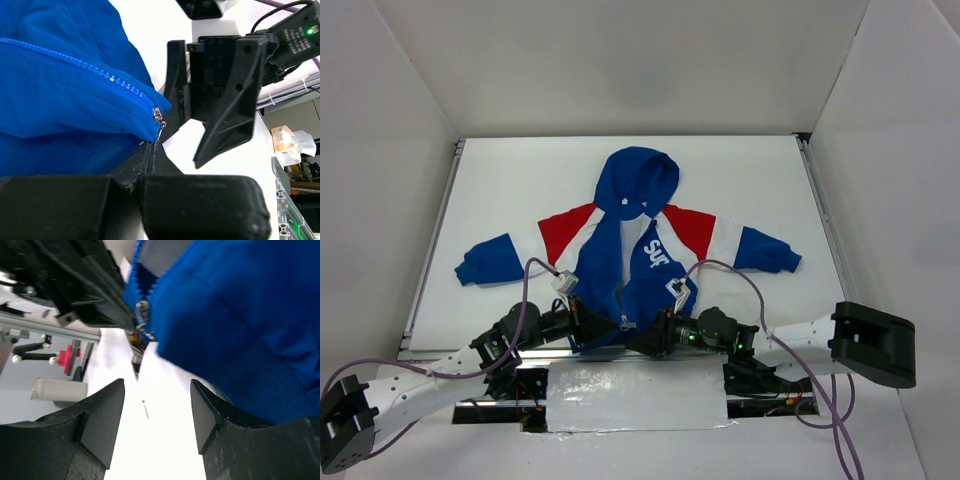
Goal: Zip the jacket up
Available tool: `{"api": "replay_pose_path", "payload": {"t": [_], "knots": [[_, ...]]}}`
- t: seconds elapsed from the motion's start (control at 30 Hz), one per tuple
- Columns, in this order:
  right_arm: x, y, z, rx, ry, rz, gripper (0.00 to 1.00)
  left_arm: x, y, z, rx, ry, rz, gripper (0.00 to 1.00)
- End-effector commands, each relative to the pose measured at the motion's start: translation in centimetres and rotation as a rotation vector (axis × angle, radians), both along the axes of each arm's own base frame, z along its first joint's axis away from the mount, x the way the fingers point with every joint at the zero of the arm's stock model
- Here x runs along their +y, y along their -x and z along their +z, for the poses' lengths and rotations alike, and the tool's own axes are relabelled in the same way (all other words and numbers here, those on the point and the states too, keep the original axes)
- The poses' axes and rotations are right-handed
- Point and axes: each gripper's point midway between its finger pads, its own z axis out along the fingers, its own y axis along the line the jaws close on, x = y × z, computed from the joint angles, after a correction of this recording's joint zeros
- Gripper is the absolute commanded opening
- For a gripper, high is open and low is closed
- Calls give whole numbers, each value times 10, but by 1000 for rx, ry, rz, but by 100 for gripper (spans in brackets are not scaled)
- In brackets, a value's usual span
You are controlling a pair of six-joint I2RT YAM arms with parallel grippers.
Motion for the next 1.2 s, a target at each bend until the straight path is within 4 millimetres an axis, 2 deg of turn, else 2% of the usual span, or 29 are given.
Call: {"api": "replay_pose_path", "payload": {"t": [0.0, 0.1, 0.13, 0.2, 0.33, 0.77, 0.87, 0.97, 1.17], "knots": [[16, -10, 26, -44, -82, -23, 63, 6, 13, -32, 23, -22, -33, 0], [24, -11, 23, -48, -74, -16, 63, 6, 15, -32, 24, -21, -47, 0], [25, -11, 30, -61, -105, -16, 63, 6, 15, -32, 23, -20, -47, 0], [27, -12, 27, -82, -100, -9, 63, 6, 15, -31, 18, -15, -49, 0], [33, -10, 35, -128, -117, 15, 63, 6, 16, -30, 13, -11, -50, 0], [26, -17, 40, -166, -116, -30, 60, 5, 16, -31, 13, -12, -55, 0], [21, -21, 41, -170, -127, -66, 55, 5, 17, -31, 14, -10, -58, 0], [23, -23, 41, -169, -114, -70, 44, 5, 16, -31, 14, -12, -56, 0], [22, -22, 38, -157, -107, -68, 33, 5, 16, -29, 11, -10, -55, 0]]}}
